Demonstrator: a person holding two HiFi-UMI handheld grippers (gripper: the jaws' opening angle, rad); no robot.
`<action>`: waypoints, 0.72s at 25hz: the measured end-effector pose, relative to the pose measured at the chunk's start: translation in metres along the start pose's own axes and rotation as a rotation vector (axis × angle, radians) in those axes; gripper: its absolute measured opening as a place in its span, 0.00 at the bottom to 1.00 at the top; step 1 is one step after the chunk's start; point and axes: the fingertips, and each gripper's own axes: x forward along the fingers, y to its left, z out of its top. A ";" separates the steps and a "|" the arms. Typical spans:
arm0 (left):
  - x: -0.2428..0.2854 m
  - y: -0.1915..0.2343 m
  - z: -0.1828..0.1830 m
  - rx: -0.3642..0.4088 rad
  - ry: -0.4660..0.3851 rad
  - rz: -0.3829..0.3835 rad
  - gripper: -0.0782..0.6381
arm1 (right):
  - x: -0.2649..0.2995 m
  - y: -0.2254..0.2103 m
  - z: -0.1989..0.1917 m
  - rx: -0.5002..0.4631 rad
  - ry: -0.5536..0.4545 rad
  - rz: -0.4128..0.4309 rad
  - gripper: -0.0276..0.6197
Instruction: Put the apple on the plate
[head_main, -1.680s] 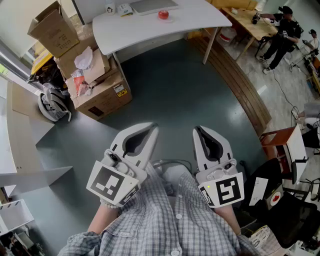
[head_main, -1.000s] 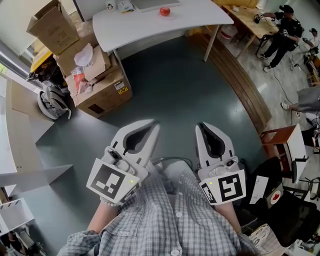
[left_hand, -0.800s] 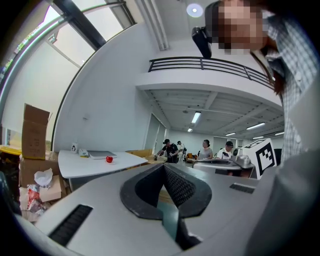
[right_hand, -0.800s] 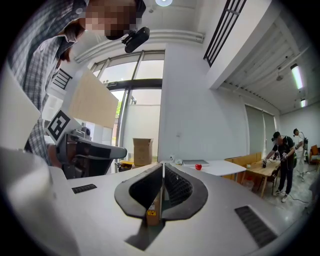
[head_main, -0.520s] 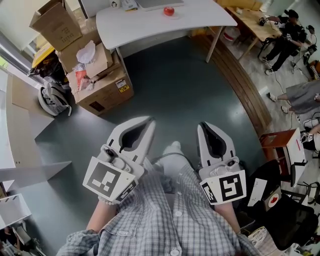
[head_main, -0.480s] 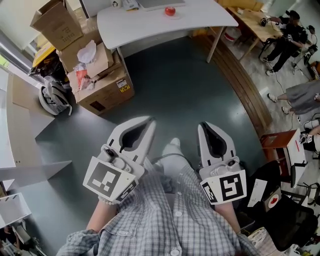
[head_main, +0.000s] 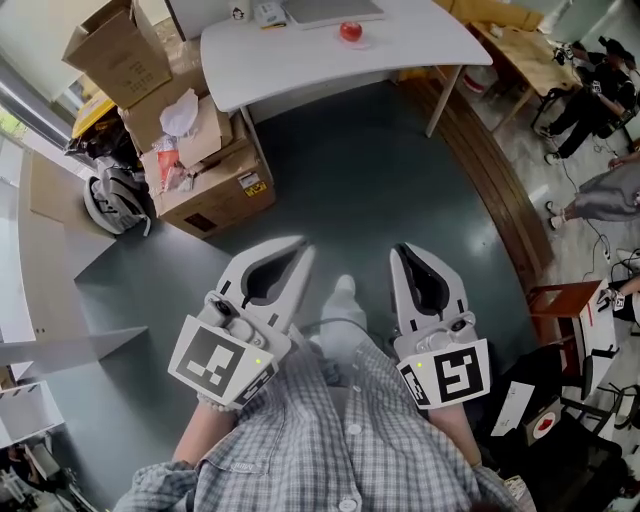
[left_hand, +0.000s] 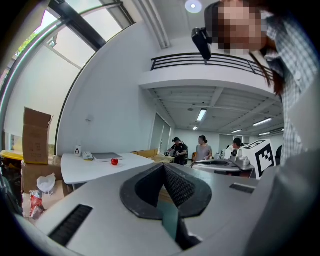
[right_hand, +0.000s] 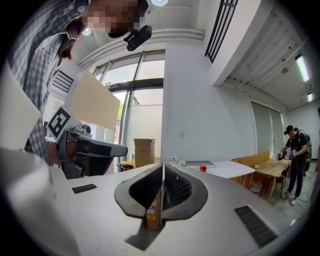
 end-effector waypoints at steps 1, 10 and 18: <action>0.007 0.004 0.002 0.000 0.000 0.004 0.12 | 0.006 -0.005 0.001 -0.008 0.002 0.005 0.09; 0.072 0.037 0.013 -0.014 -0.002 0.042 0.12 | 0.060 -0.059 0.003 -0.034 0.014 0.049 0.09; 0.136 0.059 0.026 -0.006 -0.017 0.076 0.12 | 0.102 -0.118 0.005 -0.043 0.007 0.074 0.09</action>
